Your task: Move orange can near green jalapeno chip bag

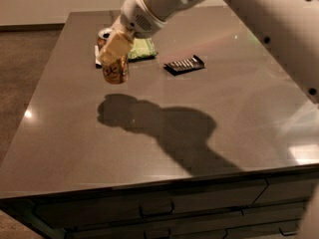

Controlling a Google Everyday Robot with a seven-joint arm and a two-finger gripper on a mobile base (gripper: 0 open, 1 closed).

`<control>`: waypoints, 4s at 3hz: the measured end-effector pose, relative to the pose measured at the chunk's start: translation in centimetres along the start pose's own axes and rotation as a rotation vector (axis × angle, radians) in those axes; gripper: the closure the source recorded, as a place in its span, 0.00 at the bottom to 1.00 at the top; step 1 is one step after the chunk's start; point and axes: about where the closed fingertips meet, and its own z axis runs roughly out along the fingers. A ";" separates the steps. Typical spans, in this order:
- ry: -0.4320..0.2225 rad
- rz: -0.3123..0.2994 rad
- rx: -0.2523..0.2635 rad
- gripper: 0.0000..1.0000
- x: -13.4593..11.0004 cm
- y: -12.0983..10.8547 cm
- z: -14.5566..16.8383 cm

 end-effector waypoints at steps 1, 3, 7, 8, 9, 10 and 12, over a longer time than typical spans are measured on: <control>-0.024 0.043 0.018 1.00 -1.6 -4.1 0.8; -0.010 0.076 0.046 1.00 -2.6 -8.5 4.4; 0.068 0.190 0.176 0.81 1.6 -11.2 7.7; 0.083 0.194 0.205 0.59 2.6 -11.6 7.6; 0.089 0.199 0.224 0.36 3.5 -11.7 7.4; 0.086 0.204 0.230 0.12 4.1 -11.8 7.3; 0.075 0.205 0.223 0.00 4.5 -11.7 7.5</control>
Offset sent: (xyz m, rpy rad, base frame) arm 0.1148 0.0416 0.0180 0.0545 0.0218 -0.1082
